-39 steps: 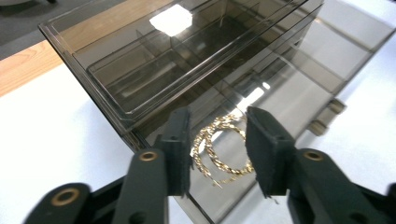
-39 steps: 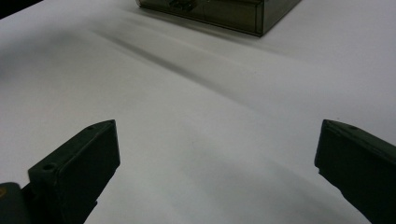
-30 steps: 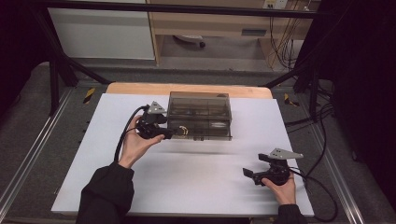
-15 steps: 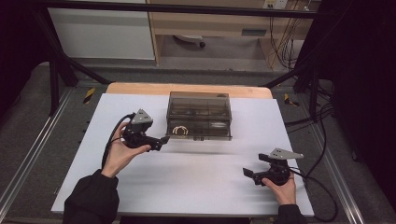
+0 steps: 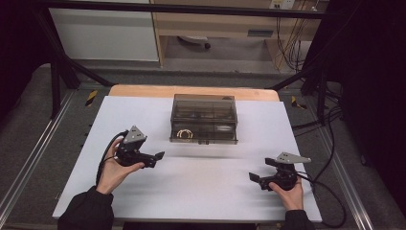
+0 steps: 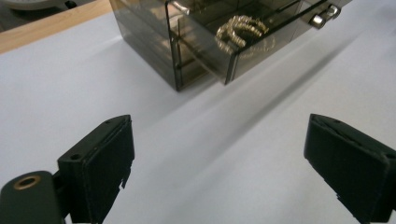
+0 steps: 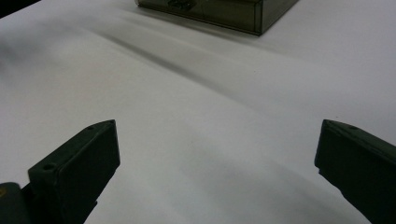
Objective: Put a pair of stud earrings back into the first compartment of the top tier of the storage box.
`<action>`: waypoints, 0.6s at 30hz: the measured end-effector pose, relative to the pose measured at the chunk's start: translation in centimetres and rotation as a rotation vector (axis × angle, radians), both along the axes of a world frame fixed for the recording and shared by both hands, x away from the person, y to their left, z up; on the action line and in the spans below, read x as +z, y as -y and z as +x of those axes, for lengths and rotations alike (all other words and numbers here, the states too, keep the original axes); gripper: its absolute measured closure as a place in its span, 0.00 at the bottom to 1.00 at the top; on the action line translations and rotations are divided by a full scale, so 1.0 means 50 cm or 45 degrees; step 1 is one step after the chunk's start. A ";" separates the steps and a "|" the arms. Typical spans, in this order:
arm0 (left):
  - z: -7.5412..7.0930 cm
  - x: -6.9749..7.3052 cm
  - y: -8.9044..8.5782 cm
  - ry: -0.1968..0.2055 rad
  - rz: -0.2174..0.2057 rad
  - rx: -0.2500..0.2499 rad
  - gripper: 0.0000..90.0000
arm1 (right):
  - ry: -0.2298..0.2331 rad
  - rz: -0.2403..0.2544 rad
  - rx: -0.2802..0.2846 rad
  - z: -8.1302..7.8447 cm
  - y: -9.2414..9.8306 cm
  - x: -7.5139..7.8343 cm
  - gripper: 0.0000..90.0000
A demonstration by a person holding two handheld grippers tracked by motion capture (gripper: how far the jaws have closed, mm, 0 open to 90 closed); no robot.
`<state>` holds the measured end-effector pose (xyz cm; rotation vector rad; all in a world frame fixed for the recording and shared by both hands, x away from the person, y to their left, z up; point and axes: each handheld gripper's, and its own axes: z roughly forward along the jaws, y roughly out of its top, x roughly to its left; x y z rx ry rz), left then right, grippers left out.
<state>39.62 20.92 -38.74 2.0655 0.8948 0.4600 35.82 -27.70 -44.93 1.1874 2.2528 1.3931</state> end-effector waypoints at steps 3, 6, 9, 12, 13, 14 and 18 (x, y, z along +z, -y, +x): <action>-0.007 -0.017 -0.010 0.007 -0.001 0.008 0.09 | 0.001 0.000 0.001 0.000 0.000 0.000 0.01; -0.014 -0.031 -0.021 0.008 -0.015 0.013 0.09 | 0.000 -0.001 -0.001 0.000 0.000 0.000 0.01; -0.020 -0.045 -0.031 0.009 -0.010 0.013 0.09 | -0.003 -0.002 0.001 0.000 -0.001 -0.001 0.01; -0.029 -0.057 -0.042 0.018 -0.003 0.010 0.09 | 0.000 -0.002 -0.001 0.000 0.000 0.000 0.01; -0.032 -0.061 -0.046 0.022 -0.002 0.013 0.09 | -0.002 -0.001 -0.002 -0.001 0.000 0.000 0.01; -0.035 -0.065 -0.051 0.024 -0.006 0.011 0.09 | -0.002 -0.002 -0.003 0.000 0.000 0.000 0.01; -0.044 -0.077 -0.067 0.035 0.001 0.022 0.09 | -0.003 -0.003 -0.001 0.000 -0.001 -0.001 0.01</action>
